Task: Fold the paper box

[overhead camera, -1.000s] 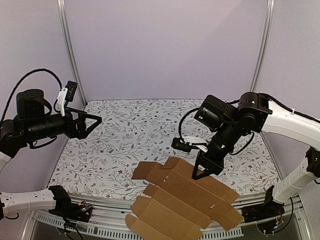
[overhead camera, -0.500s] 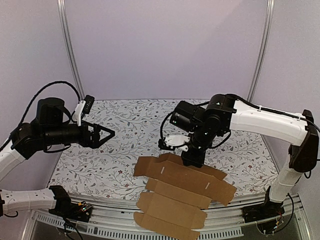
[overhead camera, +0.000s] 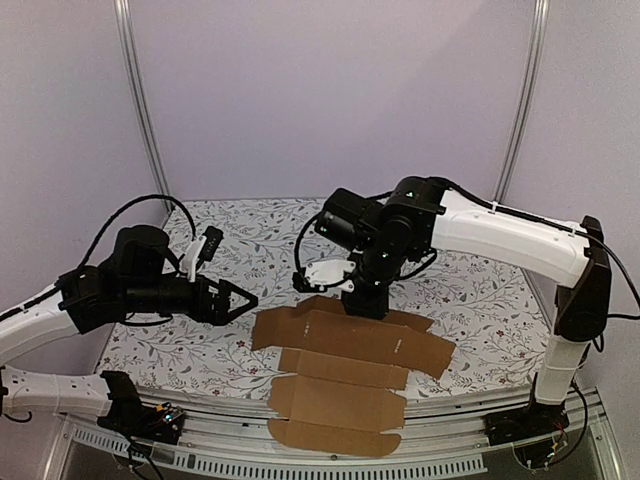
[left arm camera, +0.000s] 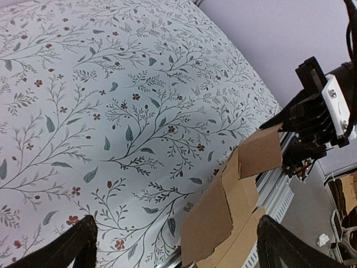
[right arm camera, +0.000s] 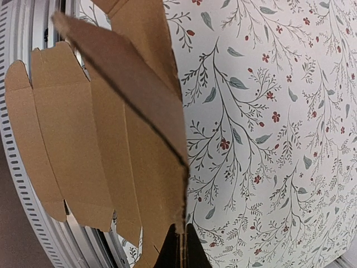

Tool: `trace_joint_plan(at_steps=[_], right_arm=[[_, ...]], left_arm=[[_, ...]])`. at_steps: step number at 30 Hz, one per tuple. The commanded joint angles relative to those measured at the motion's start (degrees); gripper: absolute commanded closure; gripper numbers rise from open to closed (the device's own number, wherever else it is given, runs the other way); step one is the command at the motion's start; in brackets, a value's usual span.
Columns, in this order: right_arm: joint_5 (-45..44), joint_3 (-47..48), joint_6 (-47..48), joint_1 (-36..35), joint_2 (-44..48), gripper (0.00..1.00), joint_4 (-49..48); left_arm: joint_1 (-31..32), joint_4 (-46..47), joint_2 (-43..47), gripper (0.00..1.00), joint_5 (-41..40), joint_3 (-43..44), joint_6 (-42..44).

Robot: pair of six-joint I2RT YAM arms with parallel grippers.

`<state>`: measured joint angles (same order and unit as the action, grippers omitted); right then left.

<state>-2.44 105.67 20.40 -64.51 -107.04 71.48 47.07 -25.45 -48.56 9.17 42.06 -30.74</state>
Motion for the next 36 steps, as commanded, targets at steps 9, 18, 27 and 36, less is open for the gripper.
trace_joint_plan(at_steps=[9,18,27,36], right_arm=[[1.76,2.44,0.02,-0.51,-4.04,1.0,3.13],[1.81,2.44,-1.31,-0.41,-4.23,1.0,3.21],[4.07,2.43,-2.46,0.08,-4.57,1.0,2.36],[4.46,2.38,-3.22,0.31,-4.36,1.0,2.05]], left_arm=[[8.64,4.82,-5.91,0.26,-6.44,-1.28,2.25],[12.4,5.24,-9.59,0.43,-11.28,-1.24,4.96],[15.29,5.53,-12.01,0.52,-13.11,-1.61,5.93],[16.3,6.56,-14.31,0.71,-13.46,-2.07,6.14]])
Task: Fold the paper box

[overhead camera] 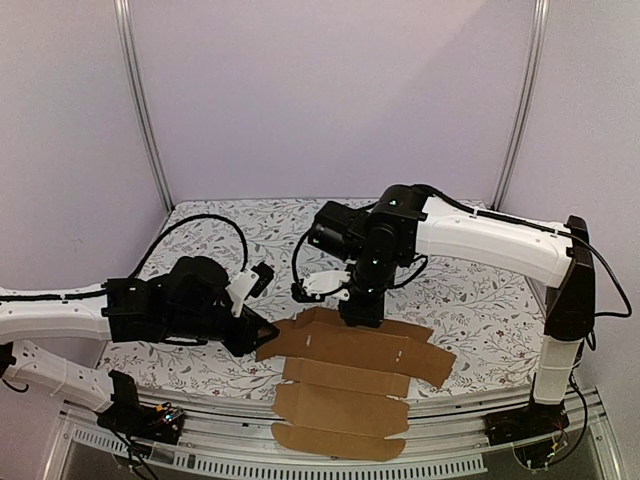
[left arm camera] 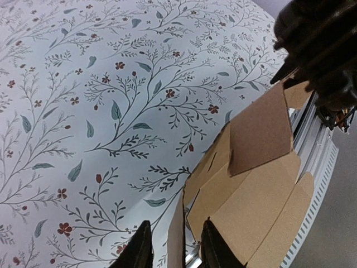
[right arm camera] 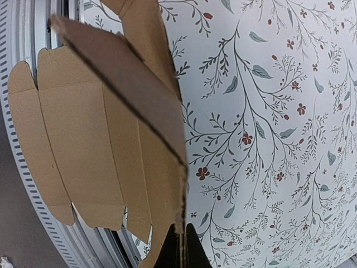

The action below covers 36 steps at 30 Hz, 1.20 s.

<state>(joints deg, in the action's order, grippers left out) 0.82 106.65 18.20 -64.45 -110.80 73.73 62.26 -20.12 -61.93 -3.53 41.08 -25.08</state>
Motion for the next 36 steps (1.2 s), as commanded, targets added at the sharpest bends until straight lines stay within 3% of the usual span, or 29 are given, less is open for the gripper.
trace_joint_plan(at_steps=[1,5,8,9,11,18,26,36], right_arm=[[1.16,1.45,-1.1,0.26,-0.52,1.0,-0.18],[1.2,1.29,-1.31,0.36,-0.21,1.0,-0.17],[1.32,1.23,-1.48,0.37,-0.11,1.0,-0.17],[1.6,1.2,-1.54,0.44,-0.11,1.0,-0.17],[2.55,0.91,-1.65,0.69,0.09,1.0,-0.52],[6.17,-4.41,-2.76,3.77,3.3,0.86,-6.19],[15.73,-15.37,-2.91,9.85,11.14,0.66,-15.22],[22.49,-25.73,-2.47,12.69,18.78,0.62,-21.5]], left_arm=[[1.11,1.2,-1.07,0.73,-0.99,-1.09,0.56],[1.11,1.25,-1.06,0.83,-1.32,-1.18,0.76],[1.18,1.05,-0.7,0.99,-1.75,-1.33,0.88],[1.18,1.14,-0.51,1.0,-1.74,-1.43,0.88],[1.2,1.25,-0.18,1.0,-1.67,-1.6,0.81],[1.24,1.27,1.84,1.0,-1.56,-2.68,1.73],[1.23,1.82,3.21,1.0,-1.47,-3.72,3.22],[1.25,2.09,2.3,1.0,-1.49,-3.31,3.4]])
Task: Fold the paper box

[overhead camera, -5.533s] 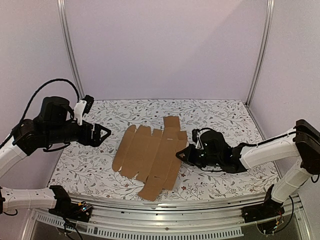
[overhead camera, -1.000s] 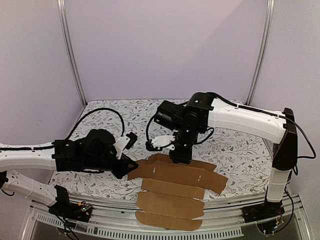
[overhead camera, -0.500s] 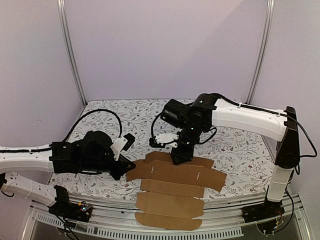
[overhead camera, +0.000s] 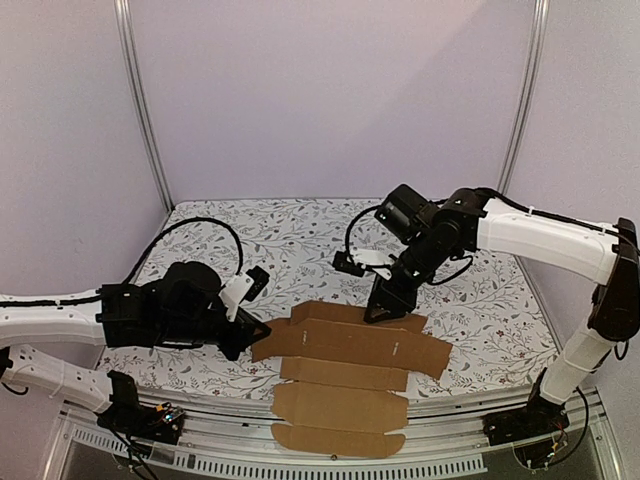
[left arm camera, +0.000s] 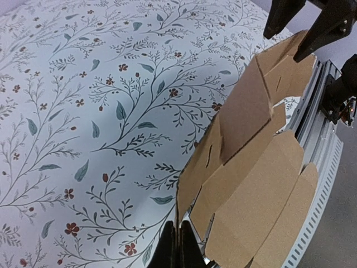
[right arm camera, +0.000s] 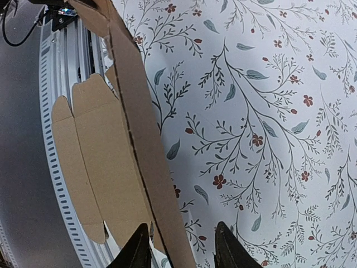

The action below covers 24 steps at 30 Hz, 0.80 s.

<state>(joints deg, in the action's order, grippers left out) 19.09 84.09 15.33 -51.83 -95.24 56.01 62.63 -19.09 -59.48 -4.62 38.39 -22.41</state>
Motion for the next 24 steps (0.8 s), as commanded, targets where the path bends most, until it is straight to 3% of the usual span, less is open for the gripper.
trace_joint_plan(at_steps=[1,14,24], right_arm=[[4.03,-3.88,0.33,0.07,3.68,0.62,-4.18],[-0.46,-8.69,-0.39,0.03,7.74,0.69,-4.15],[-3.94,-9.21,-0.56,-0.01,7.92,0.89,-3.63]], left_arm=[[0.89,0.93,-0.19,1.0,-0.54,-0.47,0.8],[0.88,-0.03,0.25,1.0,-1.79,-0.08,1.11],[0.9,-0.49,0.29,1.0,-1.86,0.28,1.02]])
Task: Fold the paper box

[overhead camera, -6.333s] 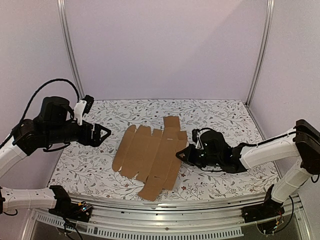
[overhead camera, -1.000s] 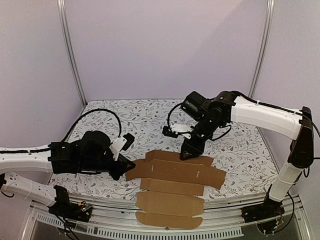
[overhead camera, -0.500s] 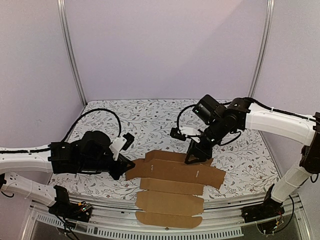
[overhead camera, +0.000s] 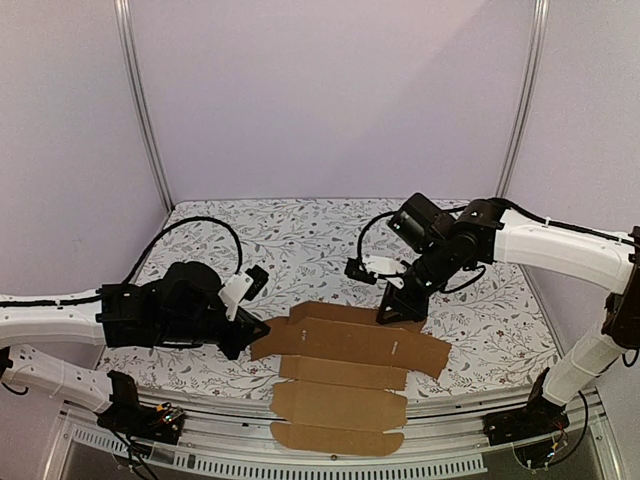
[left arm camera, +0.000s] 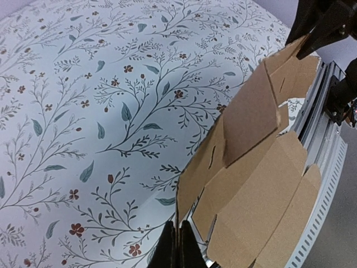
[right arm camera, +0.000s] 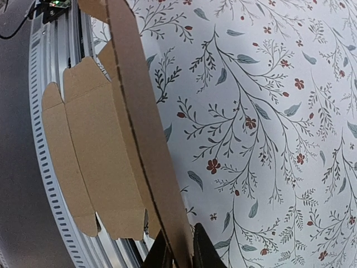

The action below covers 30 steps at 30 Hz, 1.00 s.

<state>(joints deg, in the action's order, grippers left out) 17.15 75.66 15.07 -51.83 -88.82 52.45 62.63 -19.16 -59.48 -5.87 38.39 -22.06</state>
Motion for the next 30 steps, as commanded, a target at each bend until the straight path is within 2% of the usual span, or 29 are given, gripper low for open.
trace_joint_plan(at_steps=[1,4,9,10,11,14,15,18,21,25,27,29,30], right_arm=[[-1.9,-0.85,-0.3,0.03,1.39,0.91,-0.06],[-1.74,-0.86,-0.3,-0.25,1.54,1.0,-0.06],[-4.07,-0.78,-0.2,-2.53,1.51,1.0,0.05],[-4.54,-0.77,-0.38,-2.74,1.58,1.0,0.13],[-5.05,-0.77,-0.5,-2.94,1.69,1.0,0.11],[-7.17,-0.7,-0.86,-3.61,2.03,1.0,0.11],[-7.86,-0.57,-0.98,-3.84,2.19,1.0,0.11],[-8.59,-0.13,-1.26,-4.39,2.65,1.0,0.32],[-8.08,0.48,-1.23,-4.6,2.94,1.0,0.61],[-7.81,1.01,-1.34,-5.16,3.11,1.0,0.73],[-7.79,1.28,-1.61,-5.7,3.3,1.0,0.62],[-8.27,1.54,-1.77,-6.15,3.46,1.0,0.59],[-8.41,1.7,-1.87,-6.36,3.47,1.0,0.63]], left_arm=[[0.88,-0.5,0.33,1.0,-0.71,0.28,0.64],[0.84,-0.73,0.29,1.0,-1.02,0.41,0.52],[0.83,-2.1,0.39,1.0,-2.88,1.55,0.14],[0.83,-2.55,0.35,0.97,-3.11,1.98,0.03],[0.83,-3.08,0.42,0.9,-3.35,2.65,0.02],[0.87,-5.46,0.59,0.57,-5.61,4.86,-0.24],[0.83,-6.8,0.6,0.49,-6.97,5.76,-0.4],[0.83,-9.86,0.91,0.41,-9.56,8.7,-0.03],[0.83,-10.78,1.25,0.39,-10.58,11.3,0.34],[0.75,-10.85,0.01,0.47,-11.72,14.51,0.29],[0.74,-11.47,-1.43,0.65,-12.02,16.67,0.14],[0.66,-11.88,-3.31,1.0,-11.81,19.23,0.14],[0.65,-12.13,-4.22,1.0,-11.53,20.22,0.1]])
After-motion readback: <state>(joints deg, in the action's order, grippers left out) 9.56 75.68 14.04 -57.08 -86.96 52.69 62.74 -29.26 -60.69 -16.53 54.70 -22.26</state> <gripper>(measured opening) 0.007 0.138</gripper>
